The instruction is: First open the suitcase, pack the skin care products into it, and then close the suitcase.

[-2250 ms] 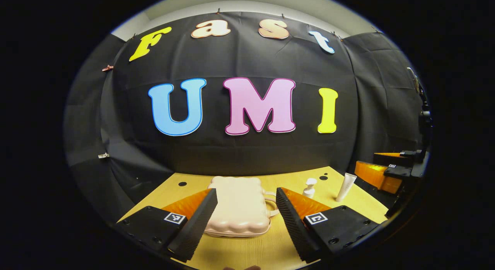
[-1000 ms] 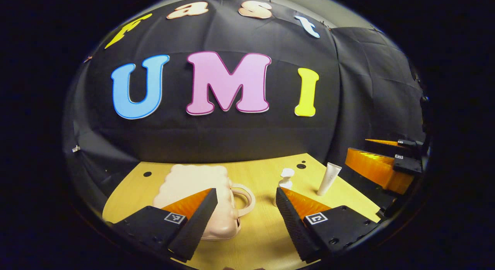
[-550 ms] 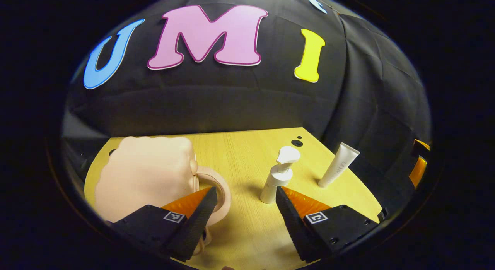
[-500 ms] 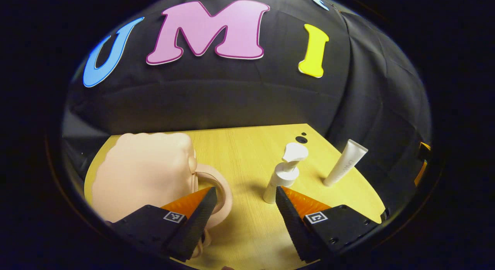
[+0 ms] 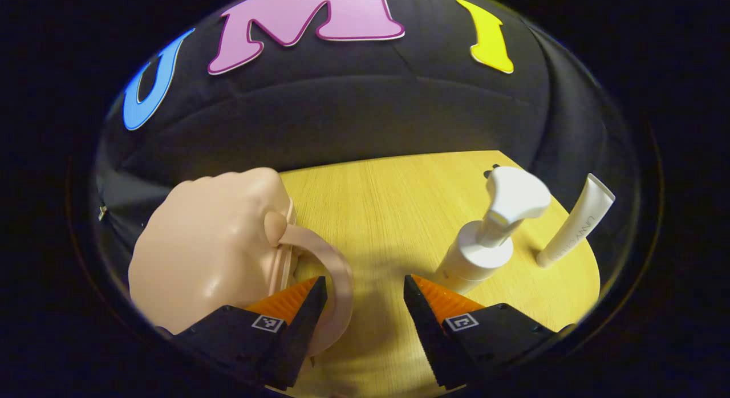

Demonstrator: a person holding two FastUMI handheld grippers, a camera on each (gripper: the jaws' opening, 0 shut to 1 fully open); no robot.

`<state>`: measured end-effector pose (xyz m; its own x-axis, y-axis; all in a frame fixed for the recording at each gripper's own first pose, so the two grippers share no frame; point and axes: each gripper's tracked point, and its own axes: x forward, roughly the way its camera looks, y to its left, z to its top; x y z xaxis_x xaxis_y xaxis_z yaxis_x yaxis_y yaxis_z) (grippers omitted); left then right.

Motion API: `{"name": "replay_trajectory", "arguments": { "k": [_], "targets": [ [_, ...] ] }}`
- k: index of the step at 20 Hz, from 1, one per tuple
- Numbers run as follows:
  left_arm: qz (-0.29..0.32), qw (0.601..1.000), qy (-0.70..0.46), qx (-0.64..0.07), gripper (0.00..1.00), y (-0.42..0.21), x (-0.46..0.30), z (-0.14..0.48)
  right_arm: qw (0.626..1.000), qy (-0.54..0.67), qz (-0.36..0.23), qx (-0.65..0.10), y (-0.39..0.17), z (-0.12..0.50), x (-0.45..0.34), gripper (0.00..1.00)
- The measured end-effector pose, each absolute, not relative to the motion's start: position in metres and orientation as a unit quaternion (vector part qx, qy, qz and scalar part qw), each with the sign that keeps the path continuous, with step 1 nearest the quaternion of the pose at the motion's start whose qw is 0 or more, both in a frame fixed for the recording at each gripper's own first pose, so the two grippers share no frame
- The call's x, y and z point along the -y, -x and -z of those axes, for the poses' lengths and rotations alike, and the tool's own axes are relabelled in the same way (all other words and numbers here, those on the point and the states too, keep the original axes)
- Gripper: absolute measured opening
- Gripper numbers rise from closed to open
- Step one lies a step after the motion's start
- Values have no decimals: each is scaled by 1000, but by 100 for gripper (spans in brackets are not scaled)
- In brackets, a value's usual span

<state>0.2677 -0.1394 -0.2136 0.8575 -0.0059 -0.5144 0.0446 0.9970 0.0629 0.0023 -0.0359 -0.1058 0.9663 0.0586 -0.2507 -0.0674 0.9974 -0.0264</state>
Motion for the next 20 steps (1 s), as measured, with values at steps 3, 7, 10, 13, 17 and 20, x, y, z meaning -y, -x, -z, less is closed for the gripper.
{"name": "replay_trajectory", "arguments": {
  "k": [3, 7, 10, 13, 17, 20],
  "targets": [
    [1, 961, -17, -275, 61, -281, 133, 225, 992, -8, -27, -127, -3, 106, 39, 97],
    [21, 958, 37, -282, 23, -281, 134, 214, 992, -4, -21, -126, -7, 105, 43, 98],
    [58, 961, 55, -265, 14, -271, 132, 178, 992, -27, -35, -116, -14, 97, 32, 97],
    [79, 961, 75, -256, 12, -255, 117, 125, 993, -21, -53, -101, -26, 93, 19, 97],
    [80, 964, 96, -235, 12, -232, 59, 38, 992, -20, -72, -99, -40, 90, 2, 97],
    [65, 969, 108, -214, 12, -224, -9, -9, 993, -13, -82, -87, -45, 79, -15, 97]
  ]
}}
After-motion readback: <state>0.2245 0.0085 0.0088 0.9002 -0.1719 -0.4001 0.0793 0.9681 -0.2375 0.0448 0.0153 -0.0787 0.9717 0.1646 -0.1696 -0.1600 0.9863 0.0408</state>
